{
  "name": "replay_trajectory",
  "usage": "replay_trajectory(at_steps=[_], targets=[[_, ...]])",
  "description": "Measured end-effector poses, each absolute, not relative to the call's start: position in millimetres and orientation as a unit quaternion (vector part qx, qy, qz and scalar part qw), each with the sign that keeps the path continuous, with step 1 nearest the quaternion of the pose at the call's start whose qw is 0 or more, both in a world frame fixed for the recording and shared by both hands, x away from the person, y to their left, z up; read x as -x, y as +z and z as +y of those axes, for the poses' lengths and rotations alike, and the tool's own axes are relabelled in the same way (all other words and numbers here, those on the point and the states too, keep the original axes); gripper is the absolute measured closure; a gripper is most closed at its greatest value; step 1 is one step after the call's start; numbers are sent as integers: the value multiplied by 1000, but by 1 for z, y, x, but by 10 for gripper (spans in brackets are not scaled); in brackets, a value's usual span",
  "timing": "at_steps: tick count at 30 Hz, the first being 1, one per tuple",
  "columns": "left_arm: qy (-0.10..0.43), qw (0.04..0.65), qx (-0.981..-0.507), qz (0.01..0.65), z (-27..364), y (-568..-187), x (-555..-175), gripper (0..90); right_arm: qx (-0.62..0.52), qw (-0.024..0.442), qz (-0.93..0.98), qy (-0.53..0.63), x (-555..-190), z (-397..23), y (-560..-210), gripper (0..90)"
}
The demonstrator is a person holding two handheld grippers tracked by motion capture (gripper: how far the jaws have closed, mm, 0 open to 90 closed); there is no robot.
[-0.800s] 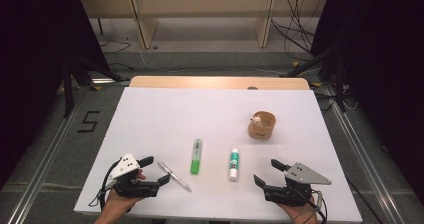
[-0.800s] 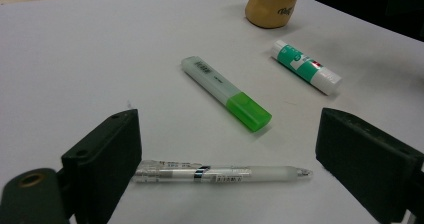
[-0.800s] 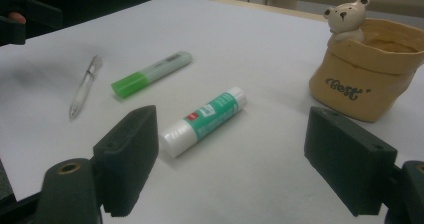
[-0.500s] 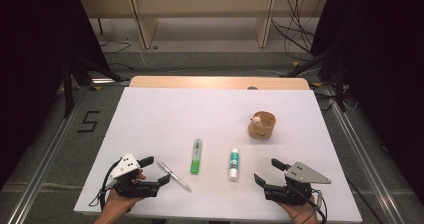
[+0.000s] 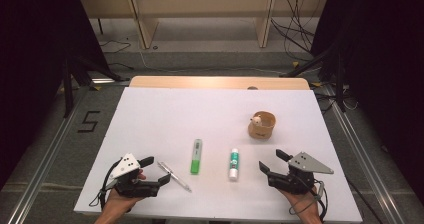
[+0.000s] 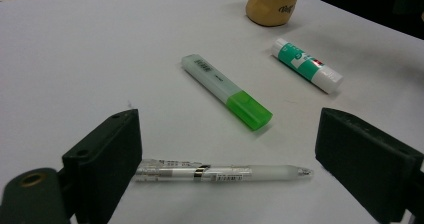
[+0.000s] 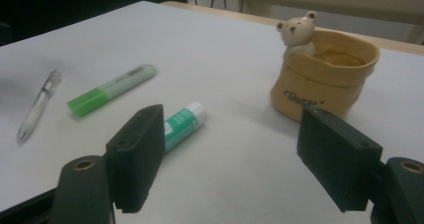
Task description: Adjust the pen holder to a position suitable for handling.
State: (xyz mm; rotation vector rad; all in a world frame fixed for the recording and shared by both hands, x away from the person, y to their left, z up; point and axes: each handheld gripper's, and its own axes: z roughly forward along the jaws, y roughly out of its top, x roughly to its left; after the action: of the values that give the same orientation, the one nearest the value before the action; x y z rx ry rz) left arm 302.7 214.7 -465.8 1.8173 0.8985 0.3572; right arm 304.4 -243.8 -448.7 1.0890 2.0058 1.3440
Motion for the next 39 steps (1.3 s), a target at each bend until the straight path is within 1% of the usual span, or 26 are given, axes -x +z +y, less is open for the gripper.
replay_trajectory(at_steps=[3, 4, 5, 7, 9, 13, 14, 15, 16, 18, 22, 23, 24, 27, 29, 30, 31, 32, 39], targets=[[148, 515, -756, 376, 215, -466, -303, 111, -405, 252, 732, 486, -309, -247, -448, 315], [148, 515, -756, 376, 215, -466, -303, 111, -411, 261, 729, 481, -314, -251, -447, 344], [148, 514, -757, 376, 214, -466, -303, 111, -411, 261, 729, 481, -314, -251, -447, 344], [149, 514, -757, 375, 214, -466, -303, 111, -433, 270, 723, 465, -326, -257, -447, 402], [149, 513, -757, 376, 214, -466, -303, 112, -443, 272, 723, 456, -330, -258, -448, 420], [150, 512, -756, 379, 215, -467, -304, 112, -461, 288, 721, 429, -349, -263, -453, 529], [150, 512, -757, 379, 215, -467, -304, 113, -468, 298, 718, 420, -359, -266, -455, 579], [150, 512, -757, 379, 215, -467, -304, 113, -468, 298, 718, 420, -359, -266, -455, 579], [150, 511, -757, 379, 215, -466, -303, 113, -480, 304, 711, 415, -368, -269, -457, 636], [151, 511, -757, 378, 214, -466, -303, 113, -493, 313, 702, 408, -376, -271, -458, 695], [151, 510, -757, 379, 215, -467, -304, 116, -511, 310, 697, 396, -395, -272, -462, 791], [151, 510, -757, 379, 215, -467, -304, 116, -511, 310, 697, 396, -395, -272, -462, 791], [152, 510, -757, 379, 215, -467, -304, 116, -515, 304, 699, 392, -403, -271, -464, 835], [151, 510, -756, 380, 215, -467, -304, 116, -527, 286, 696, 395, -415, -267, -468, 851], [152, 510, -757, 380, 215, -467, -304, 117, -530, 288, 697, 388, -418, -265, -469, 861], [151, 511, -756, 380, 215, -467, -304, 117, -533, 290, 702, 372, -424, -262, -472, 889], [152, 510, -757, 379, 215, -467, -304, 117, -533, 290, 702, 372, -424, -262, -472, 889], [151, 510, -757, 379, 215, -467, -304, 117, -543, 281, 698, 373, -428, -262, -474, 900], [151, 510, -758, 378, 214, -467, -304, 118, -544, 272, 703, 367, -433, -262, -479, 900]])
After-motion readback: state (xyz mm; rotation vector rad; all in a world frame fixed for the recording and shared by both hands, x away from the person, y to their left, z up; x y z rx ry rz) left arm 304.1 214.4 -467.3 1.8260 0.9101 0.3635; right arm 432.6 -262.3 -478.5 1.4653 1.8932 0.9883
